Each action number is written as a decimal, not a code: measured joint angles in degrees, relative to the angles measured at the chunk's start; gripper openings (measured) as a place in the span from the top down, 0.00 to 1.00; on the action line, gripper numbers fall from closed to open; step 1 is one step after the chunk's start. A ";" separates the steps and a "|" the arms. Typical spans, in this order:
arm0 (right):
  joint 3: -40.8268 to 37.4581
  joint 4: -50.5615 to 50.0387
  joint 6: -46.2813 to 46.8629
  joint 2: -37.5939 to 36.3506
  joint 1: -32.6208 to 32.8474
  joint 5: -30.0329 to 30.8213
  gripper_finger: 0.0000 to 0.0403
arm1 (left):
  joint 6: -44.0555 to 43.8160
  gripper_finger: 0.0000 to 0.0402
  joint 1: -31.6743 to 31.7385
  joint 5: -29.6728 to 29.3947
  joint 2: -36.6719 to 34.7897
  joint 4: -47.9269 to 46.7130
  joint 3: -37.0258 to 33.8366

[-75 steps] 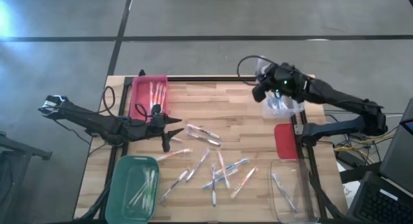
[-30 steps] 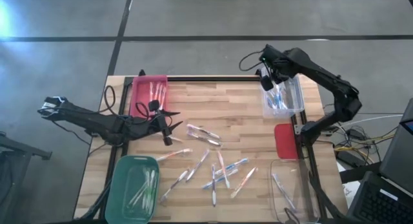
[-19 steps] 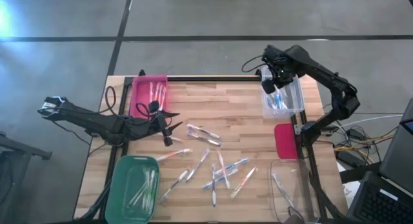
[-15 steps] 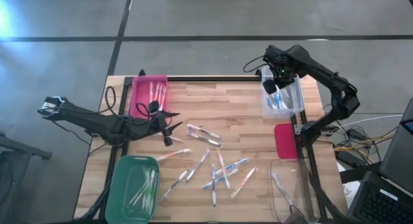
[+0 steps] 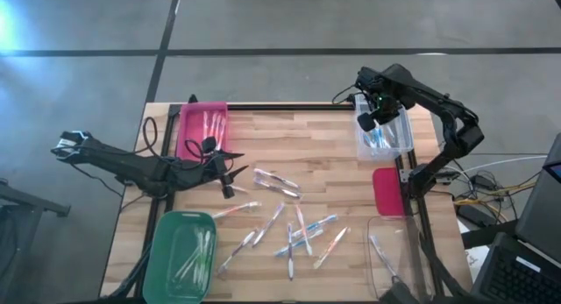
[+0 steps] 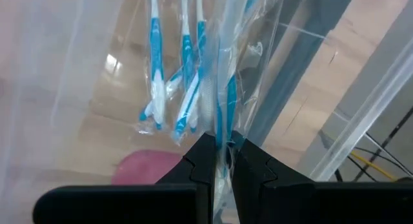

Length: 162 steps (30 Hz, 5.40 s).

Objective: Pick & Place Toothbrushes
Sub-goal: Put the blue toothbrush into the top transparent bin, then put the violet toothbrush into the bottom transparent bin

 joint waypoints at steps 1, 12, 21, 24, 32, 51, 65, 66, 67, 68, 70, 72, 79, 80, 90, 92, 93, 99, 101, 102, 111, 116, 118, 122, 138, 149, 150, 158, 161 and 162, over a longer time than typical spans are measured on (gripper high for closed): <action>-0.21 0.01 0.02 0.27 0.00 -0.15 0.94 | 0.00 0.56 0.00 -0.01 -0.02 0.01 0.00; -3.04 1.88 -1.52 3.38 -0.40 -2.53 0.94 | -0.06 0.56 0.00 0.01 -0.02 -0.01 0.02; -2.86 2.68 -3.02 7.59 -1.80 -2.81 0.94 | -0.07 0.56 0.00 -0.01 0.00 -0.01 0.02; -2.84 2.75 -2.96 7.89 -2.10 -3.29 0.94 | -0.07 0.56 0.00 0.01 0.00 -0.03 0.02; -2.82 2.77 -2.34 7.63 -2.12 -3.01 0.87 | -0.07 0.56 0.00 0.00 0.00 -0.22 -0.08; -1.94 2.47 -4.10 3.01 -2.19 -2.44 0.57 | -0.07 0.56 -0.01 0.01 0.00 -0.23 -0.24; 5.77 10.11 -1.34 -10.19 11.86 -2.63 0.61 | -0.07 0.56 -0.02 0.01 0.00 -0.23 -0.28; 5.77 11.95 -1.19 -10.91 13.86 -2.65 0.62 | -0.06 0.56 -0.01 0.01 -0.01 -0.23 -0.28; 5.76 13.96 -1.13 -11.45 15.89 -2.70 0.63 | -0.07 0.56 -0.02 0.01 -0.01 -0.21 -0.28; 5.75 16.02 -1.16 -11.79 17.95 -2.72 0.64 | -0.07 0.56 -0.01 0.01 0.00 -0.22 -0.30; 5.70 19.52 -1.21 -11.93 21.75 -2.89 0.66 | -0.06 0.56 -0.01 0.00 -0.01 -0.22 -0.35; 5.66 22.68 -1.20 -11.72 24.89 -2.90 0.68 | -0.07 0.56 -0.01 0.01 -0.01 -0.23 -0.35; 5.64 30.93 -1.44 -7.95 33.77 -2.87 0.74 | -0.06 0.56 -0.02 0.01 -0.02 -0.23 -0.67; 5.64 31.58 -1.44 -7.28 34.72 -2.87 0.75 | -0.06 0.56 -0.01 0.01 0.00 -0.24 -0.68; 5.64 34.04 -0.73 2.84 41.11 -2.85 0.83 | -0.07 0.56 -0.02 0.01 -0.01 -0.23 -0.68; 5.64 34.54 -0.35 5.13 42.11 -2.85 0.83 | -0.06 0.56 -0.02 0.01 0.00 -0.23 -0.68; 5.60 34.87 -0.33 6.30 42.71 -2.85 0.83 | -0.06 0.56 -0.01 0.01 -0.01 -0.23 -0.68; 5.59 39.35 -0.49 12.65 45.87 -3.91 0.77 | -0.06 0.56 -0.02 0.01 0.00 -0.24 -0.68; 5.55 40.67 -0.50 14.53 46.60 -5.43 0.75 | -0.07 0.56 -0.01 0.01 0.00 -0.21 -0.68; 5.55 41.51 -0.55 15.38 46.92 -6.38 0.73 | -0.06 0.56 -0.01 0.01 -0.01 -0.24 -0.68; 5.53 43.37 -0.03 19.80 48.19 -8.22 0.64 | -0.04 0.56 -0.02 0.01 0.00 -0.38 -0.72; 5.53 45.38 0.08 21.90 48.46 -8.50 0.60 | -0.04 0.56 -0.02 0.03 0.00 -0.36 -0.76; 5.53 45.88 0.31 22.69 48.43 -8.56 0.58 | -0.04 0.56 -0.02 0.03 0.00 -0.33 -0.76; 5.53 47.59 0.48 24.46 48.58 -8.81 0.56 | -0.04 0.56 -0.02 0.03 0.00 -0.37 -0.76; 4.94 52.28 0.50 26.26 48.92 -8.95 0.59 | -0.07 0.56 -0.02 0.01 0.00 -1.28 -0.76; 4.91 51.92 -0.39 23.23 49.31 -8.78 0.68 | 1.70 0.56 -0.02 -0.08 -0.06 -2.69 -0.76; 4.91 51.81 -0.62 22.57 49.34 -8.71 0.68 | 2.00 0.56 0.00 -0.14 -0.08 -4.07 -0.76; 4.75 50.97 -0.97 20.13 49.40 -8.19 0.73 | 0.14 0.56 -0.46 -31.46 -0.76 -16.80 0.89; 4.72 50.92 -1.27 20.42 49.40 -8.19 0.74 | 0.15 0.56 -1.57 -41.64 -1.37 -16.75 2.84; 4.72 50.91 -1.30 20.80 49.39 -8.19 0.75 | 0.46 0.56 -1.99 -43.26 -1.50 -16.73 3.66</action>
